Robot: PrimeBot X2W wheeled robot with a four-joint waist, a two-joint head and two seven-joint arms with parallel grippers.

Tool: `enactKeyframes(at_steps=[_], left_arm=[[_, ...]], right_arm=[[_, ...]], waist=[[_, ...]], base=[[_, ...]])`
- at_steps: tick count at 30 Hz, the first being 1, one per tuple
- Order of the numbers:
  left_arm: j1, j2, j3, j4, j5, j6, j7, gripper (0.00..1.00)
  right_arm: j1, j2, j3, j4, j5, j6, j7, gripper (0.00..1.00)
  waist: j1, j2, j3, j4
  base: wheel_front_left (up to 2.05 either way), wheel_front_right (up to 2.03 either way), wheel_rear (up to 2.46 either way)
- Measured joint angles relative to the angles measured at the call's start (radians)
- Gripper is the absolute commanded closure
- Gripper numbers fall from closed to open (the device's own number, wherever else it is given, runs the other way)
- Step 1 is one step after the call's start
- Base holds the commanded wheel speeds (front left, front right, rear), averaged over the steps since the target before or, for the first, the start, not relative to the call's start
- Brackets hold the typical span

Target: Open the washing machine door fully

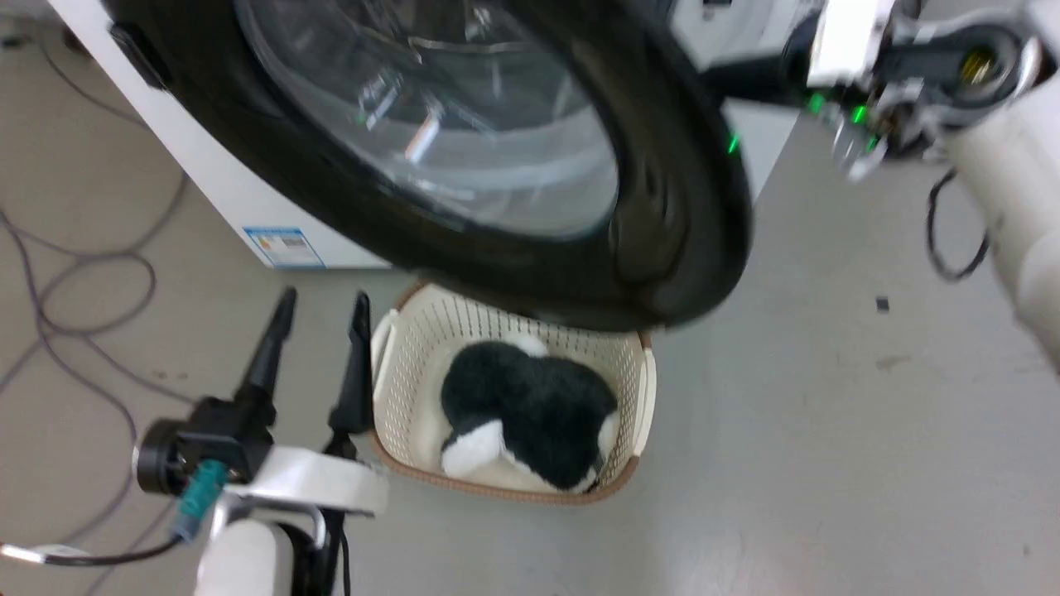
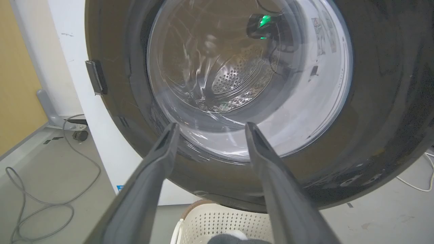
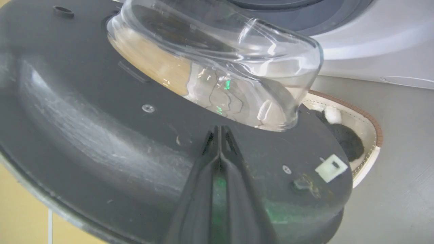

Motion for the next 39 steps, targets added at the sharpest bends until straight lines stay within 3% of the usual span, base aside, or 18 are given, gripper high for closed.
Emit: enactKeyframes(at_steps=[12, 25, 32, 35, 36, 37, 38, 39], left_arm=[[0.099, 0.000, -0.039, 0.050, 0.001, 0.027, 0.000, 0.00], [0.132, 0.000, -0.046, 0.077, 0.001, 0.032, 0.000, 0.00], [0.133, 0.000, -0.051, 0.083, 0.000, 0.040, 0.000, 0.00], [0.133, 0.000, -0.052, 0.084, -0.001, 0.040, 0.000, 0.00], [0.133, 0.000, -0.052, 0.085, -0.002, 0.040, 0.000, 0.00], [0.134, 0.000, -0.053, 0.086, -0.002, 0.040, 0.000, 0.00], [0.134, 0.000, -0.054, 0.088, -0.002, 0.040, 0.000, 0.00], [0.134, 0.000, -0.054, 0.090, -0.002, 0.041, 0.000, 0.00]], right_arm=[[0.234, -0.011, 0.012, -0.189, 0.061, 0.000, 0.014, 1.00], [0.414, 0.003, 0.071, -0.411, 0.151, 0.000, 0.003, 1.00], [0.475, 0.002, 0.096, -0.507, 0.198, 0.000, -0.054, 1.00], [0.511, -0.002, 0.076, -0.547, 0.193, 0.000, -0.170, 1.00], [0.525, -0.009, 0.069, -0.562, 0.174, 0.000, -0.219, 0.94], [0.544, -0.014, 0.054, -0.574, 0.148, 0.000, -0.291, 0.60], [0.566, -0.019, 0.041, -0.582, 0.135, 0.000, -0.348, 0.18], [0.595, -0.026, 0.031, -0.594, 0.124, 0.000, -0.397, 0.00]], waist=[[-0.0002, 0.0000, -0.143, 0.034], [-0.0002, 0.0000, -0.195, 0.062], [-0.0001, 0.0000, -0.197, 0.060], [-0.0001, 0.0000, -0.198, 0.054], [-0.0002, 0.0000, -0.199, 0.053], [-0.0001, 0.0000, -0.199, 0.051], [-0.0001, 0.0000, -0.200, 0.050], [0.0000, 0.0000, -0.202, 0.049]], base=[[0.00, 0.00, 0.00], [0.00, 0.00, 0.00], [0.00, 0.00, 0.00], [0.00, 0.00, 0.00], [0.00, 0.00, 0.00], [0.00, 0.00, 0.00], [0.00, 0.00, 0.00], [0.00, 0.00, 0.00]])
